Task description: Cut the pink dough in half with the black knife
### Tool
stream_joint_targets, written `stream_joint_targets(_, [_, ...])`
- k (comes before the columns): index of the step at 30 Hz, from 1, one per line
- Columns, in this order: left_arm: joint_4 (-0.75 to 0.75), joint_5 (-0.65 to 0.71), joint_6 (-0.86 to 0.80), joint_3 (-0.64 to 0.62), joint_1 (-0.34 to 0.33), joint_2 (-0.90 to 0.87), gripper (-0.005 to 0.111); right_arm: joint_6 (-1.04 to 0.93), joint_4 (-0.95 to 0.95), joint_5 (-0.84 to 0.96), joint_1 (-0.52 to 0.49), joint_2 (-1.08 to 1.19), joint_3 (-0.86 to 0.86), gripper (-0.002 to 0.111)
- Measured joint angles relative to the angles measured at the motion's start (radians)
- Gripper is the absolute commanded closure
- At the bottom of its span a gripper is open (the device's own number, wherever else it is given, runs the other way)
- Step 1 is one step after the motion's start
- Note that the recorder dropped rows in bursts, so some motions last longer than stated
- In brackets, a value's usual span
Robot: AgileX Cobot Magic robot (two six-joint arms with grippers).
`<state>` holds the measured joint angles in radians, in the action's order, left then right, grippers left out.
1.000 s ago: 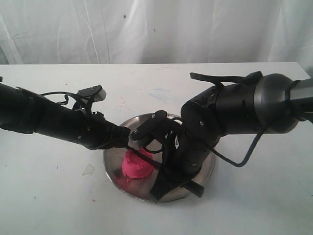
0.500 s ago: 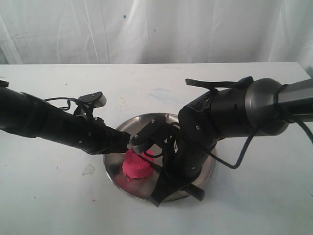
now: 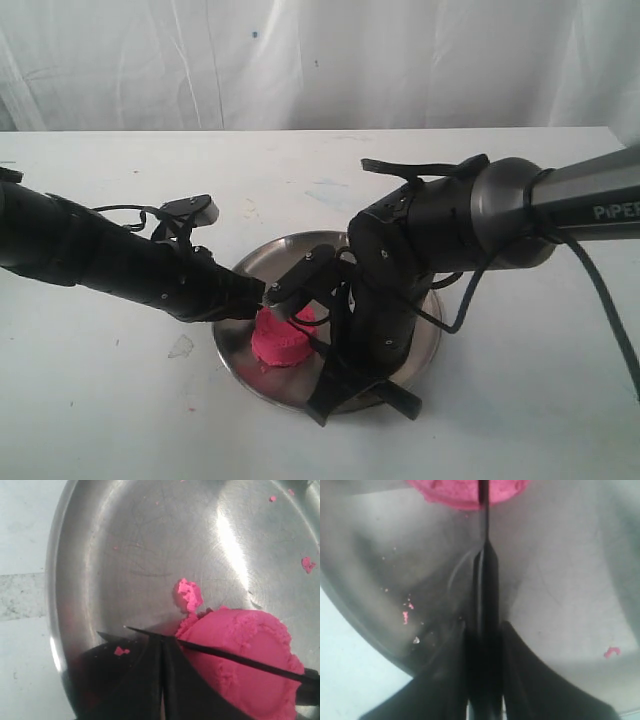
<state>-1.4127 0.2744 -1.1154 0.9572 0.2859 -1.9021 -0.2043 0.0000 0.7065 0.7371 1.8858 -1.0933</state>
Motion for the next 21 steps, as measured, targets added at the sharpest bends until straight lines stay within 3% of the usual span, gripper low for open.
stream_joint_targets(21, [0.03, -0.049, -0.026, 0.015, 0.002, 0.018, 0.107, -0.022, 0.0, 0.11, 0.0, 0.04, -0.061, 0.108])
